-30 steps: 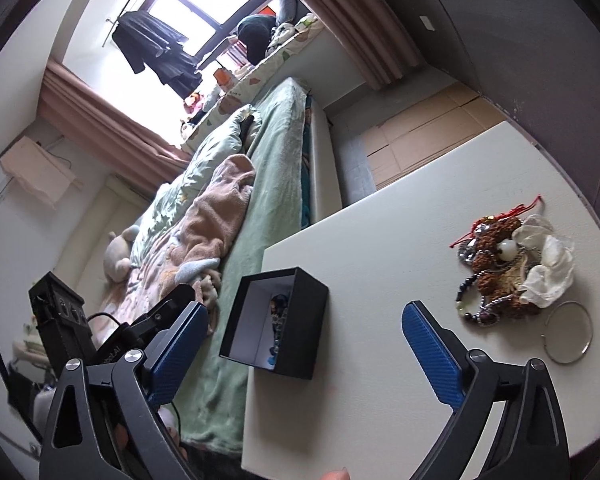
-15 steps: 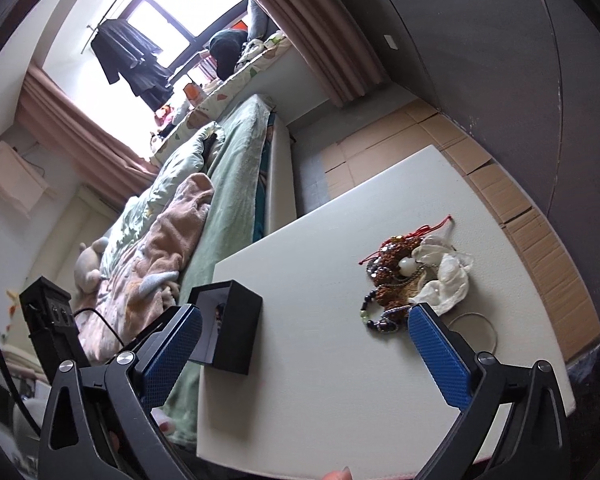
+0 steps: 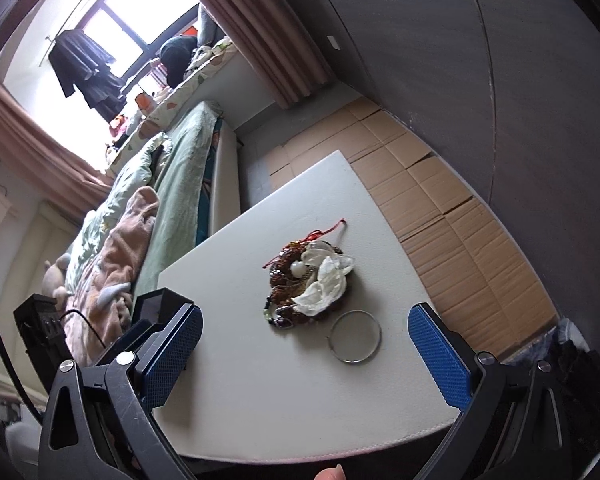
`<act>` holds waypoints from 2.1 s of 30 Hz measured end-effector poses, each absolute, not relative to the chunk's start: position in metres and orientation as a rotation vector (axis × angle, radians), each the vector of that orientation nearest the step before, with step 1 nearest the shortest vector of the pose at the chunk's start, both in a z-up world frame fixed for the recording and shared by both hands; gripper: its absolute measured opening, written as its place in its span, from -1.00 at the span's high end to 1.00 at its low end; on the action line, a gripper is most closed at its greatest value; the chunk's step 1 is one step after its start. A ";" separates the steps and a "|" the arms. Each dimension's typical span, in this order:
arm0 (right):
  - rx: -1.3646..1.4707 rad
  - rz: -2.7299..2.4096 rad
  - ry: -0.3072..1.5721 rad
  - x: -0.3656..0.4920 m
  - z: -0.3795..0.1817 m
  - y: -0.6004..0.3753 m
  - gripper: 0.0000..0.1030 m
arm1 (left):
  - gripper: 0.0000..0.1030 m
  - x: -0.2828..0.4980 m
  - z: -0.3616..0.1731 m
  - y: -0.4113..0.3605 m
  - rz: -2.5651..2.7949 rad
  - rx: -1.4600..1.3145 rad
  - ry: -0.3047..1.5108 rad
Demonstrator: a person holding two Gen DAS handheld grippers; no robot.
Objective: Organize jewelry
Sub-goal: 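Reach the left gripper to the green-bead bracelet and grasp it, then carry the green-bead bracelet to the box while the right gripper grasps the silver hoop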
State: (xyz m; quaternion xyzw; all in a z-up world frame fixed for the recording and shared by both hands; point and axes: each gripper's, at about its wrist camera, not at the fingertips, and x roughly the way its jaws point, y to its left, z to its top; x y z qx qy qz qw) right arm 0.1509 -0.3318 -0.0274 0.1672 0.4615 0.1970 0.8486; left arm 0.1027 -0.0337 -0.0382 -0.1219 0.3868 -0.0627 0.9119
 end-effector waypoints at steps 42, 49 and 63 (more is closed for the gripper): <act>0.307 0.343 1.134 0.165 -0.065 -0.336 -0.97 | 0.85 0.146 -0.105 -0.080 -0.115 -0.083 0.976; 0.289 0.336 1.146 0.168 -0.070 -0.332 -0.97 | 0.86 0.133 -0.073 -0.067 -0.160 -0.168 0.904; 0.222 0.335 1.162 0.169 -0.075 -0.318 -0.96 | 0.86 0.108 -0.024 -0.034 -0.197 -0.277 0.782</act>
